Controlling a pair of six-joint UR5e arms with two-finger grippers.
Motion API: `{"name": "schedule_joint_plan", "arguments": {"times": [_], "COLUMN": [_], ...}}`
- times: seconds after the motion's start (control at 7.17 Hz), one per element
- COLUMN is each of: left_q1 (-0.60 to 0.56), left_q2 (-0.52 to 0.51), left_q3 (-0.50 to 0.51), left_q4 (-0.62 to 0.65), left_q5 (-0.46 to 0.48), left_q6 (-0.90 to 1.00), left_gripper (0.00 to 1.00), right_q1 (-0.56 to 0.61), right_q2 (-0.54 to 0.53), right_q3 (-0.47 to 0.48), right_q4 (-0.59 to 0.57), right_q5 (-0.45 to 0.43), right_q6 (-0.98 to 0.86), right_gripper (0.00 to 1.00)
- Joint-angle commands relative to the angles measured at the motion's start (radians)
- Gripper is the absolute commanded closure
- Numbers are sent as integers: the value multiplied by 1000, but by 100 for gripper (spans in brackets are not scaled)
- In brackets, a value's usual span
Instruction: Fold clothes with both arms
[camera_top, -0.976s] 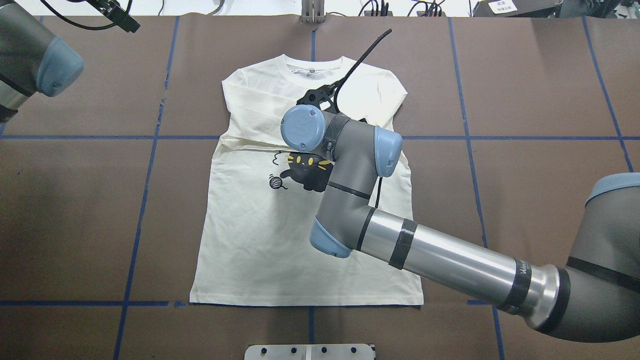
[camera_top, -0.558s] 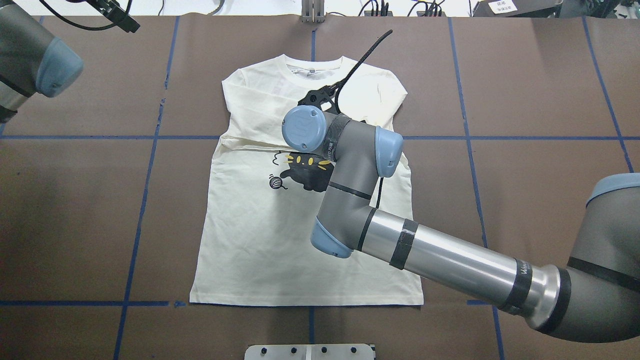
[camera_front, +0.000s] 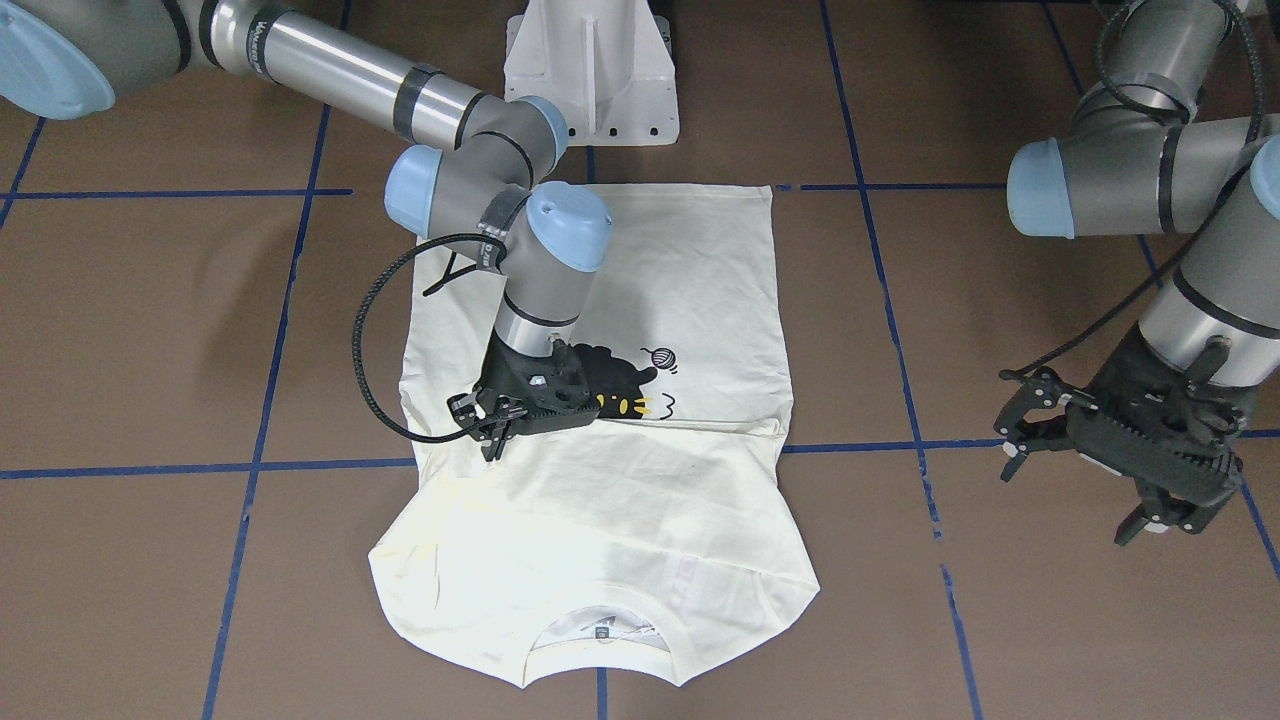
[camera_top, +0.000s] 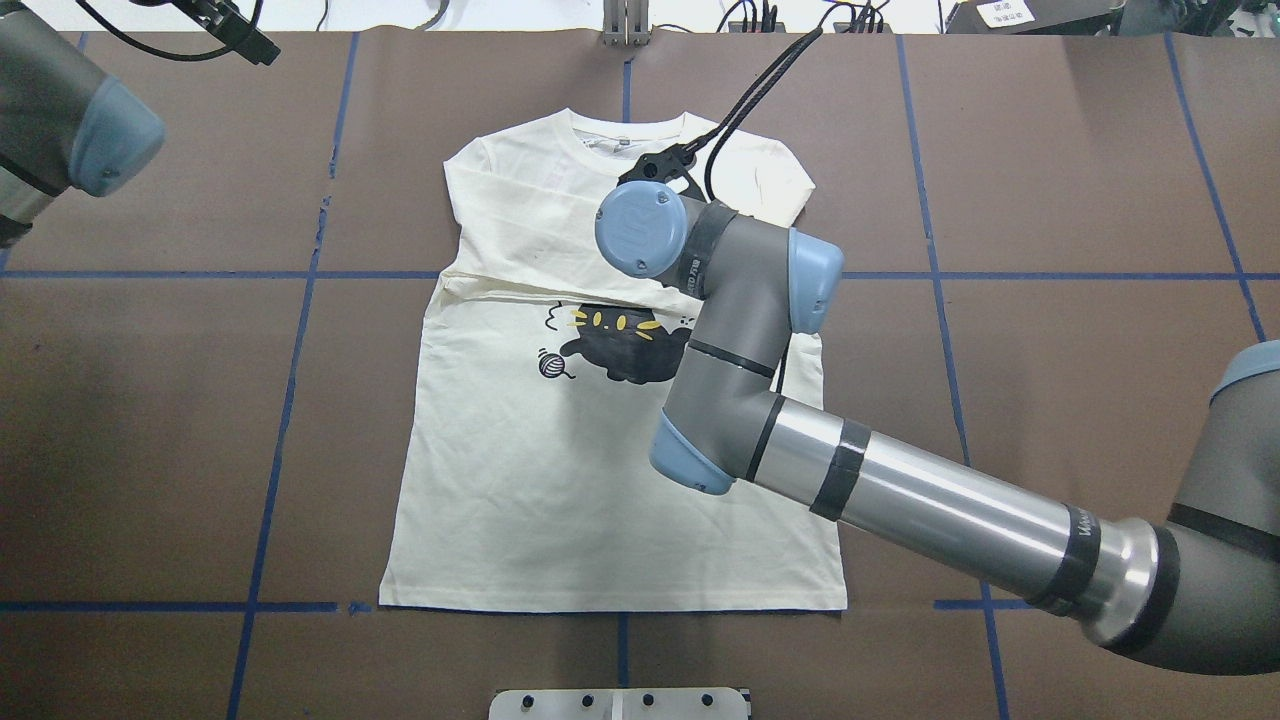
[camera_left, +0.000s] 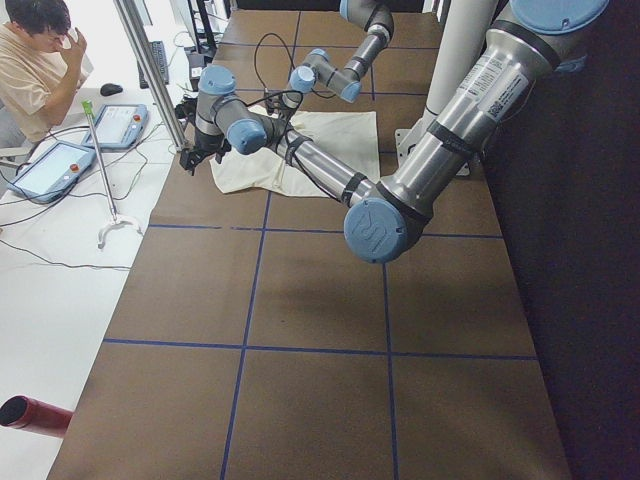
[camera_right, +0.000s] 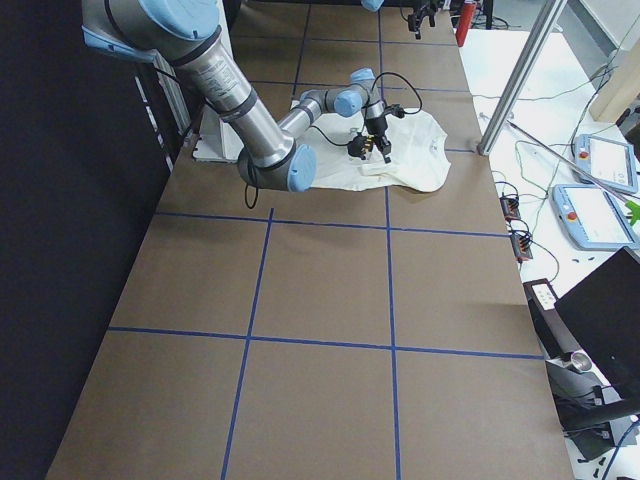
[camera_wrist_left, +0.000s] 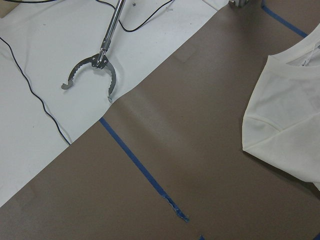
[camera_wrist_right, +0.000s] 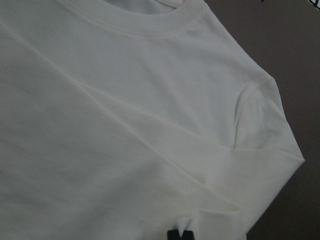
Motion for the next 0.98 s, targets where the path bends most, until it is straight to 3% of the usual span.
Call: {"name": "schedule_joint_plan", "arguments": {"times": [0.0, 0.56, 0.7, 0.84], "left_q1": [1, 3, 3, 3], "left_q2": [0, 0, 0, 0], "left_q3": [-2, 1, -1, -1], "left_q4": [-3, -20, -22, -22], "left_q5": [1, 1, 1, 1], "left_q6": [-11, -20, -20, -20], "left_gripper": [0, 0, 0, 0], "right_q1": [31, 70, 71, 70], "right_q2": [-100, -132, -132, -135], "right_q3": [109, 109, 109, 111], "right_q4": [1, 12, 15, 18], "right_q5": [2, 1, 1, -2], "right_q6": [-59, -150, -150, -143], "right_gripper": [100, 100, 80, 1]}}
